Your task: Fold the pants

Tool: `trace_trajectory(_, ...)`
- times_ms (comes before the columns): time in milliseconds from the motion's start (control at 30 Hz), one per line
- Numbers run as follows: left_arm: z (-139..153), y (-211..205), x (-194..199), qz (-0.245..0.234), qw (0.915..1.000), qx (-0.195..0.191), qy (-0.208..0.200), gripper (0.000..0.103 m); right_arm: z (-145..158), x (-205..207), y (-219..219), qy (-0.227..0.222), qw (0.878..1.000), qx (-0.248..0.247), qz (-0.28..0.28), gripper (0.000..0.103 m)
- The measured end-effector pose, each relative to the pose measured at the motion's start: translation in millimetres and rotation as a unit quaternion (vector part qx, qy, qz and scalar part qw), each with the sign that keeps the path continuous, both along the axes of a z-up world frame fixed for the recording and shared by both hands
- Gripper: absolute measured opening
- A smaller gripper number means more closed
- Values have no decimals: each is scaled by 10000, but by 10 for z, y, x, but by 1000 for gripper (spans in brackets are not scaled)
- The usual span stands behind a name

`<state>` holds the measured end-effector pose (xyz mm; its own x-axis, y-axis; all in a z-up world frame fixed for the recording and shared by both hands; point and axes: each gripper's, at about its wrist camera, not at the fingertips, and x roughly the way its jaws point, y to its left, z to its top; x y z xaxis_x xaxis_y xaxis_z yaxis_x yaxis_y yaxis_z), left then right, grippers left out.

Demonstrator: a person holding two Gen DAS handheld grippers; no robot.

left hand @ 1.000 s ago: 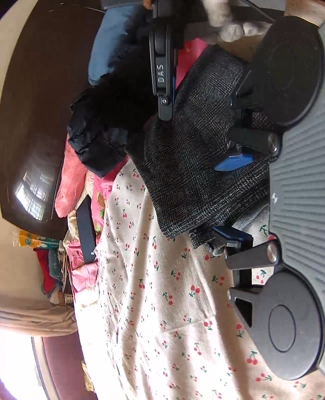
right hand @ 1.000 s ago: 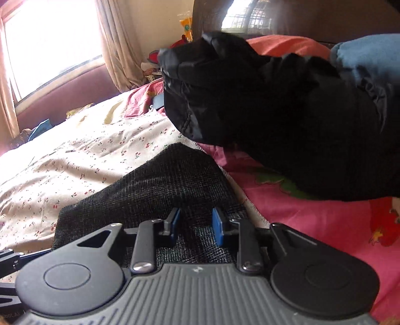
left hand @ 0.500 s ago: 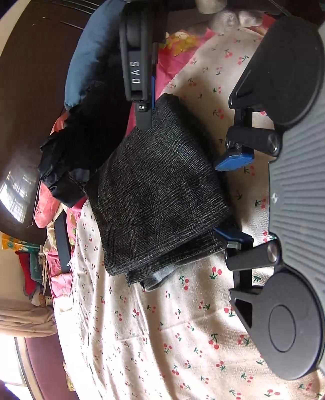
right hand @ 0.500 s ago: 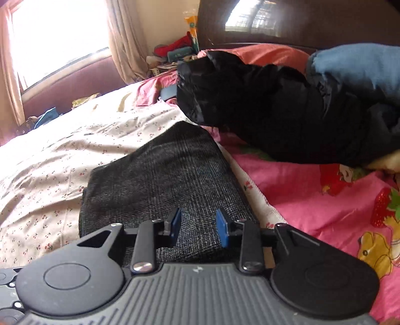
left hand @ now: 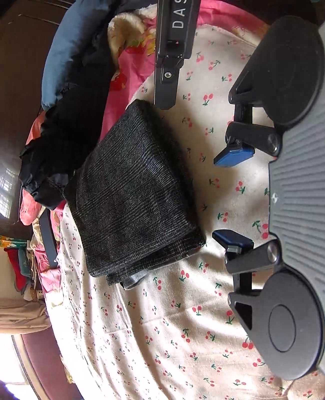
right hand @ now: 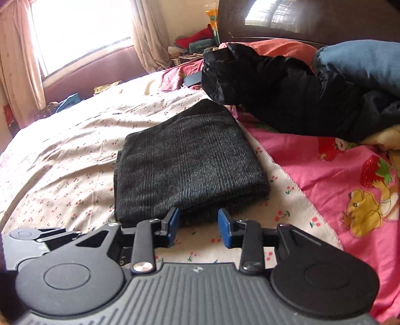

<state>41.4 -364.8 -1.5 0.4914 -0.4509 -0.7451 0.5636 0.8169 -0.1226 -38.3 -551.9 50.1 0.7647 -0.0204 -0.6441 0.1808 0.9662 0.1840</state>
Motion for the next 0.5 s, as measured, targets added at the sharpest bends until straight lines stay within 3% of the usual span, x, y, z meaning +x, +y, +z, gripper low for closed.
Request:
trace_trajectory(133, 56, -72, -192, -149, 9997, 69, -175, 69, 32, -254, 32, 44, 10000, 71, -12, 36)
trace_trajectory(267, 89, -38, -252, -44, 9999, -139, -72, 70, 35, -454, 73, 131, 9999, 16, -80, 36)
trace_trajectory(400, 134, -33, -340, 47, 9997, -48, -243, 90, 55, -596, 137, 127, 9998, -68, -117, 36)
trace_trajectory(500, 185, 3, -406, 51, 9991, -93, -418, 99, 54, -678, 192, 136, 9998, -67, -123, 36)
